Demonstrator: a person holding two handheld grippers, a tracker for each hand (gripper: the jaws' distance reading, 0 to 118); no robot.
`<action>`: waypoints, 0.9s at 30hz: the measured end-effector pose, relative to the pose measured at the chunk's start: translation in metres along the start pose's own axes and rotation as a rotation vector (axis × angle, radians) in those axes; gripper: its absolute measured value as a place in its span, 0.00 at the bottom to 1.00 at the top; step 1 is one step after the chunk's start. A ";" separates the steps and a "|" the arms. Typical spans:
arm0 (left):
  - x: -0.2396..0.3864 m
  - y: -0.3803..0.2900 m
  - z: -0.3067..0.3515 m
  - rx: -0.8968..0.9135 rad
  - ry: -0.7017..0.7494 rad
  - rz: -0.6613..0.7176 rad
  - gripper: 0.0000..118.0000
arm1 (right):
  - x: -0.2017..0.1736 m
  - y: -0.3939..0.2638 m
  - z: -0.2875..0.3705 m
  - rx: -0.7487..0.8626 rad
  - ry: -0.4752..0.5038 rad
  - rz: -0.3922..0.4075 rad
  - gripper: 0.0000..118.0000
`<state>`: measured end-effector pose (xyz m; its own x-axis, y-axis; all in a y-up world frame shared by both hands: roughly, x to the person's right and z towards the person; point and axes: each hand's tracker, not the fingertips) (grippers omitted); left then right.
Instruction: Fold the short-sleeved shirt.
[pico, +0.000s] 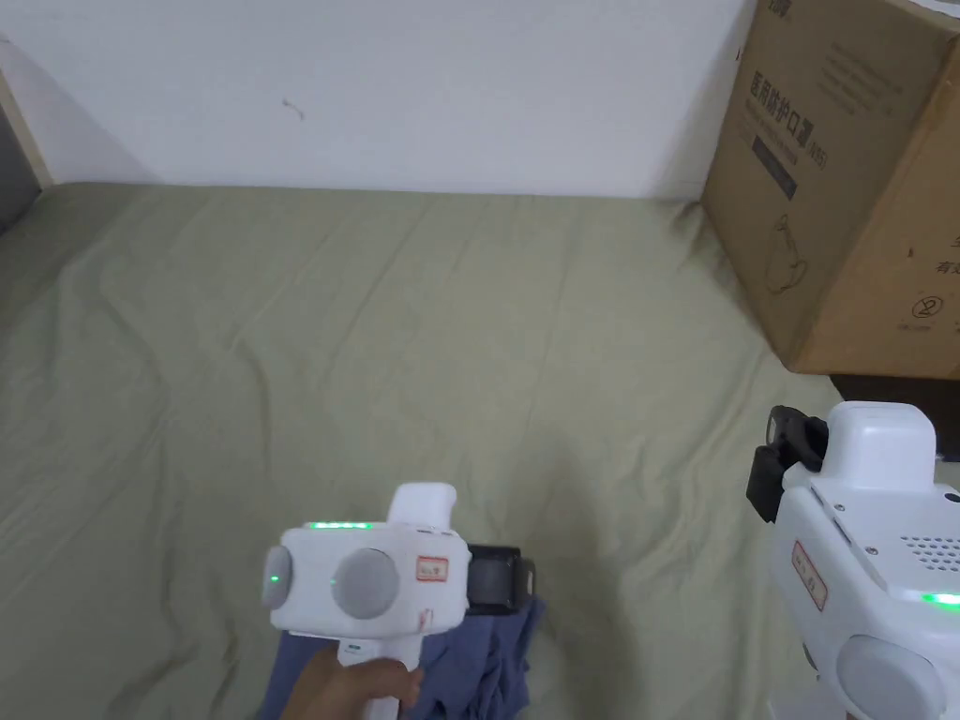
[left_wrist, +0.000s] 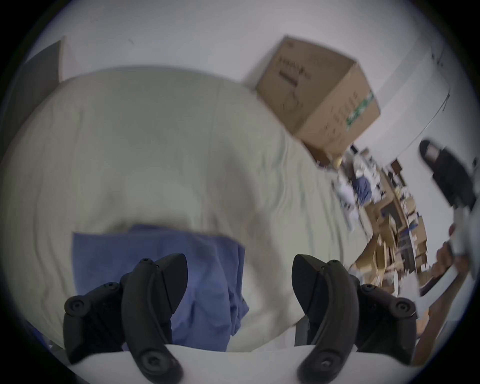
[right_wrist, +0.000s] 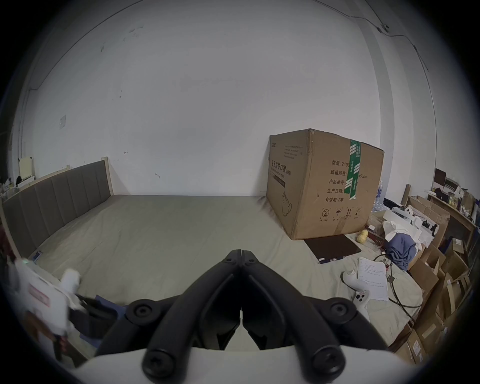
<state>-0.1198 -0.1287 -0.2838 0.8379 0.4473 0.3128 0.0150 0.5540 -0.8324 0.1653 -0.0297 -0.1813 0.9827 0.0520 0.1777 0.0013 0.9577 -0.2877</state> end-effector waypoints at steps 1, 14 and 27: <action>-0.003 0.004 0.012 0.054 0.002 0.004 0.73 | -0.001 0.001 0.000 0.003 0.001 0.000 0.00; -0.052 -0.017 0.047 0.265 0.154 -0.067 0.00 | -0.013 0.001 -0.002 0.009 0.030 -0.002 0.00; -0.022 -0.086 -0.049 0.094 0.137 -0.140 0.00 | -0.004 -0.003 -0.007 -0.014 0.018 0.008 0.00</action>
<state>-0.1128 -0.2211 -0.2413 0.8979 0.2653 0.3513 0.0906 0.6696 -0.7372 0.1629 -0.0343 -0.1873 0.9859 0.0545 0.1582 -0.0041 0.9531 -0.3026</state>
